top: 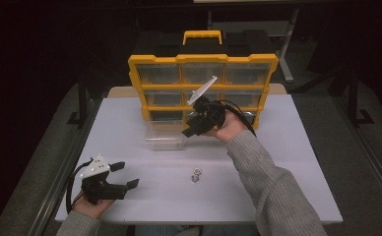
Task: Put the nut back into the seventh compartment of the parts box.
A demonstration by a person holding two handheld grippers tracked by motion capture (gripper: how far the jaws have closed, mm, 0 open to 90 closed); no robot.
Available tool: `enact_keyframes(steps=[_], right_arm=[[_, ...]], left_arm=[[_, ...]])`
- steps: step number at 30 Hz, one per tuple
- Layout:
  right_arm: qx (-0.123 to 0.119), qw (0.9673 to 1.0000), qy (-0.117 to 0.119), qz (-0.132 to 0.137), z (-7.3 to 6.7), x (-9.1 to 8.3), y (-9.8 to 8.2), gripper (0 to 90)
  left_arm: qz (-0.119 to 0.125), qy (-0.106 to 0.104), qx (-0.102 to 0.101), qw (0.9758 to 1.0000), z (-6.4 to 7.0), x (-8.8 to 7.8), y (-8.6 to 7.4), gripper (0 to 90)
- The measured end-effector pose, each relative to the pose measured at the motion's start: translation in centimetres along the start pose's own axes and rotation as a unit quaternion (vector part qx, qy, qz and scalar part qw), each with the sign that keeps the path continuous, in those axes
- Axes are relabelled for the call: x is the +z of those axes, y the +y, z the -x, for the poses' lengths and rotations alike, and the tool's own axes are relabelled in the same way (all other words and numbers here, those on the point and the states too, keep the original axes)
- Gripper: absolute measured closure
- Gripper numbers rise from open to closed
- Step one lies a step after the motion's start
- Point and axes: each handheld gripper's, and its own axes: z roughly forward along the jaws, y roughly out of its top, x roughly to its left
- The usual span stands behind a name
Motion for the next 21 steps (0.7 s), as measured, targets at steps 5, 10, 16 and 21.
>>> enact_keyframes(steps=[5, 10, 16, 21], right_arm=[[-0.001, 1.0, -0.003, 0.0, -0.8, -0.5, -2.0, 47.1], [0.004, 1.0, 0.0, 0.005, -1.5, -0.4, -3.8, 43.9], [0.007, 1.0, -0.002, 0.002, -2.5, 0.2, -5.6, 38.8], [0.005, 1.0, -0.004, -0.002, -2.9, 1.1, -6.9, 37.4]], left_arm=[[0.0, -0.001, 0.001, 1.0, 0.1, 0.1, 0.0, 17.3], [0.0, -0.002, 0.002, 1.0, 0.1, 0.1, 0.0, 17.3], [-0.003, -0.002, 0.004, 1.0, 0.1, 0.2, 0.0, 17.3], [-0.005, -0.002, 0.006, 1.0, 0.1, 0.2, 0.1, 17.3]])
